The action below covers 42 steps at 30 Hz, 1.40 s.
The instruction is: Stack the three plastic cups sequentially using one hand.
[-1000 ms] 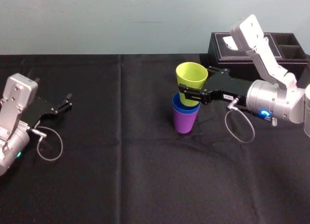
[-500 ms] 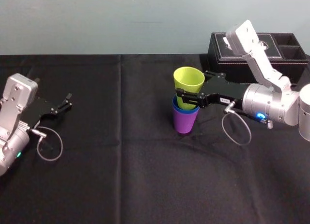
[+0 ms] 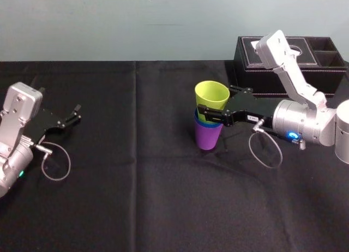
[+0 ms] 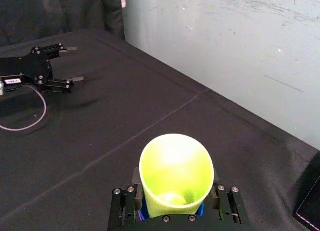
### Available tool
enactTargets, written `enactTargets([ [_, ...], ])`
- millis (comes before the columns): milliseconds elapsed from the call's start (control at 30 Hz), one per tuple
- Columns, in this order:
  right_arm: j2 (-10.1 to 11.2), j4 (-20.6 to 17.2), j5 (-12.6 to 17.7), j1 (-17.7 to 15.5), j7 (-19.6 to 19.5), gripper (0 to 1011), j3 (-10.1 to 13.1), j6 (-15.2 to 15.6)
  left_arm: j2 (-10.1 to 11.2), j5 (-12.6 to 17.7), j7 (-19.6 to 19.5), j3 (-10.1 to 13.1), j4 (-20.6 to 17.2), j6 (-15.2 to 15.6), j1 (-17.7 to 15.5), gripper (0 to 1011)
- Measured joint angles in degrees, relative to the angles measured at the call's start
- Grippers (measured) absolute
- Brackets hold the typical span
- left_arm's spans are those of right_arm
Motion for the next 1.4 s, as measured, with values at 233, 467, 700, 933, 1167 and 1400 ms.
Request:
enactTargets([
  [233, 0.0, -0.2, 0.0, 0.0, -0.2, 836, 0.0, 0.2, 0.0, 0.0, 0.0, 0.0, 0.0, 0.0, 0.0, 1011],
  [467, 0.1, -0.2, 0.0, 0.0, -0.2, 994, 0.1, 0.3, 0.0, 0.0, 0.0, 0.0, 0.0, 0.0, 0.0, 1011],
  [700, 0.1, -0.3, -0.1, 0.1, -0.3, 1003, 0.1, 0.3, 0.0, 0.0, 0.0, 0.0, 0.0, 0.0, 0.0, 1011],
  [933, 0.1, -0.3, -0.1, 0.0, -0.3, 1003, 0.1, 0.4, 0.0, 0.0, 0.0, 0.0, 0.0, 0.0, 0.0, 1011],
  [1167, 0.1, -0.4, -0.1, -0.1, -0.4, 1003, 0.1, 0.1, 0.0, 0.0, 0.0, 0.0, 0.0, 0.0, 0.0, 1011],
  [1400, 0.6, -3.3, 1.1, -3.4, -2.4, 1003, 2.8, -3.3, 0.0, 0.0, 0.0, 0.0, 0.0, 0.0, 0.0, 1011],
])
